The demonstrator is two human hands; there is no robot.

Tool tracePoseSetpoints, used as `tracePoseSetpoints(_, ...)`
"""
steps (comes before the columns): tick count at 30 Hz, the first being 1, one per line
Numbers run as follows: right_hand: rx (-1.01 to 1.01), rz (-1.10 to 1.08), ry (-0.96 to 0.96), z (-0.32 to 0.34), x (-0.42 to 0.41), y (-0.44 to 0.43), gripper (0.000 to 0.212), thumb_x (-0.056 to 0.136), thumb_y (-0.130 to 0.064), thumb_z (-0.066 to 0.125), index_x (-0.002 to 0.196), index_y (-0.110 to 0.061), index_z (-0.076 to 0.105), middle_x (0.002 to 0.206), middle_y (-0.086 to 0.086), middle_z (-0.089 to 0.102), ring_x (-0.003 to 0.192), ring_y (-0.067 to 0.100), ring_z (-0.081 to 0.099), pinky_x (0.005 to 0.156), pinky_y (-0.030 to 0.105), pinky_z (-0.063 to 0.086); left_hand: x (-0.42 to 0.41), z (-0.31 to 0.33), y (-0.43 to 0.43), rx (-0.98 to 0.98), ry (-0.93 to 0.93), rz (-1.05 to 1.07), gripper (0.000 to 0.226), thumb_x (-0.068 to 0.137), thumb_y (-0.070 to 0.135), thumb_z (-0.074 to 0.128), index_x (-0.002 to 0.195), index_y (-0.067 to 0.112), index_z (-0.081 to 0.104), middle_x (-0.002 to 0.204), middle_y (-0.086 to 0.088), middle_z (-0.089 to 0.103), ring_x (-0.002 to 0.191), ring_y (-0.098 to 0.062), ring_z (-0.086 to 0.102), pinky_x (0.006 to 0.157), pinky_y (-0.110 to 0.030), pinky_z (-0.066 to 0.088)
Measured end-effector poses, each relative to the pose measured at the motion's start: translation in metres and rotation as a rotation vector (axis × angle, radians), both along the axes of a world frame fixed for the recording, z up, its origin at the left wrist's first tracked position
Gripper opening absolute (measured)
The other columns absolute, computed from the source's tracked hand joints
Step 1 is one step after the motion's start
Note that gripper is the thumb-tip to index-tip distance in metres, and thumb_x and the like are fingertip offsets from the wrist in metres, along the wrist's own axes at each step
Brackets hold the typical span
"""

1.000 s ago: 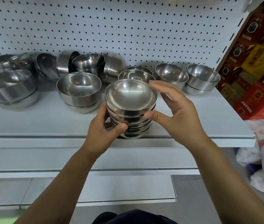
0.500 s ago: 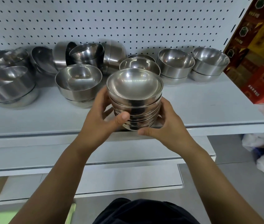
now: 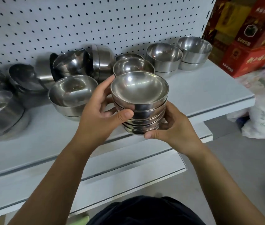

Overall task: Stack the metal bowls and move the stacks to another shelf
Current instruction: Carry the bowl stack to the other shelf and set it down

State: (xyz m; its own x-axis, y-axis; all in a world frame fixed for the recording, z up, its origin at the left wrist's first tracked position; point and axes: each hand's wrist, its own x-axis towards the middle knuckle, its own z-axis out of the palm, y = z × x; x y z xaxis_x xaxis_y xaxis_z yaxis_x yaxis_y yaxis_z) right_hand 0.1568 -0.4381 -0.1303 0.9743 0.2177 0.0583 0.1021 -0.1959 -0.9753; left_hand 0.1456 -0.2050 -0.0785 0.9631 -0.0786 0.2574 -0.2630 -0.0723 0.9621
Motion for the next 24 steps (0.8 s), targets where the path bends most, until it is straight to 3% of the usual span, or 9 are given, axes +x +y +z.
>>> tracePoseSetpoints(5, -0.022, -0.127, -0.035, 0.006, -0.029, 0.004, 0.099, 0.06, -0.03, 0.098, 0.147, -0.028, 0.049, 0.135, -0.008, 0.066, 0.13, 0.014, 0.06, 0.107, 0.041, 0.053, 0.004, 0.004, 0.007, -0.013, -0.005, -0.119, 0.094, 0.07, 0.036, 0.088, 0.152, 0.032, 0.042, 0.145, 0.0, 0.058, 0.136, -0.019, 0.054, 0.099, -0.026, 0.053)
tracePoseSetpoints(7, -0.008, -0.191, -0.045, 0.01, -0.042, 0.004, 0.102, 0.06, -0.028, 0.097, 0.149, -0.024, 0.048, 0.135, -0.009, 0.066, 0.131, 0.01, 0.059, 0.107, 0.039, 0.053, 0.006, 0.006, 0.005, -0.017, -0.003, -0.187, 0.098, 0.069, 0.043, 0.091, 0.153, 0.033, 0.042, 0.147, -0.003, 0.056, 0.136, -0.025, 0.054, 0.099, -0.031, 0.054)
tracePoseSetpoints(10, 0.014, -0.295, -0.058, 0.013, -0.062, -0.001, 0.102, 0.059, -0.025, 0.098, 0.149, -0.018, 0.049, 0.135, -0.005, 0.067, 0.131, 0.015, 0.059, 0.106, 0.044, 0.054, 0.008, 0.011, -0.006, -0.037, 0.0, -0.284, 0.096, 0.064, 0.05, 0.091, 0.148, 0.036, 0.046, 0.148, 0.005, 0.055, 0.137, -0.015, 0.053, 0.097, -0.03, 0.055)
tracePoseSetpoints(17, 0.077, -0.512, -0.071, 0.018, -0.107, -0.024, 0.097, 0.057, -0.024, 0.097, 0.144, -0.015, 0.054, 0.134, 0.003, 0.067, 0.129, 0.023, 0.061, 0.108, 0.049, 0.052, 0.009, 0.017, -0.051, -0.06, 0.008, -0.515, 0.092, 0.063, 0.043, 0.09, 0.144, 0.034, 0.048, 0.144, -0.003, 0.059, 0.133, -0.013, 0.057, 0.093, -0.019, 0.053)
tracePoseSetpoints(21, 0.067, -0.615, -0.081, 0.018, -0.13, -0.051, 0.098, 0.058, -0.018, 0.096, 0.145, -0.012, 0.052, 0.135, 0.002, 0.067, 0.131, 0.021, 0.06, 0.109, 0.044, 0.051, 0.012, 0.014, -0.087, -0.061, 0.039, -0.627, 0.095, 0.06, 0.051, 0.093, 0.143, 0.038, 0.049, 0.144, -0.002, 0.058, 0.134, -0.021, 0.056, 0.094, -0.025, 0.055)
tracePoseSetpoints(24, 0.07, -0.689, -0.079, 0.017, -0.144, -0.074, 0.099, 0.057, -0.016, 0.095, 0.146, -0.01, 0.051, 0.136, 0.0, 0.067, 0.132, 0.017, 0.059, 0.11, 0.04, 0.051, 0.013, 0.013, -0.122, -0.06, 0.039, -0.7, 0.092, 0.061, 0.043, 0.095, 0.141, 0.037, 0.05, 0.144, 0.002, 0.058, 0.133, -0.02, 0.057, 0.096, -0.034, 0.056)
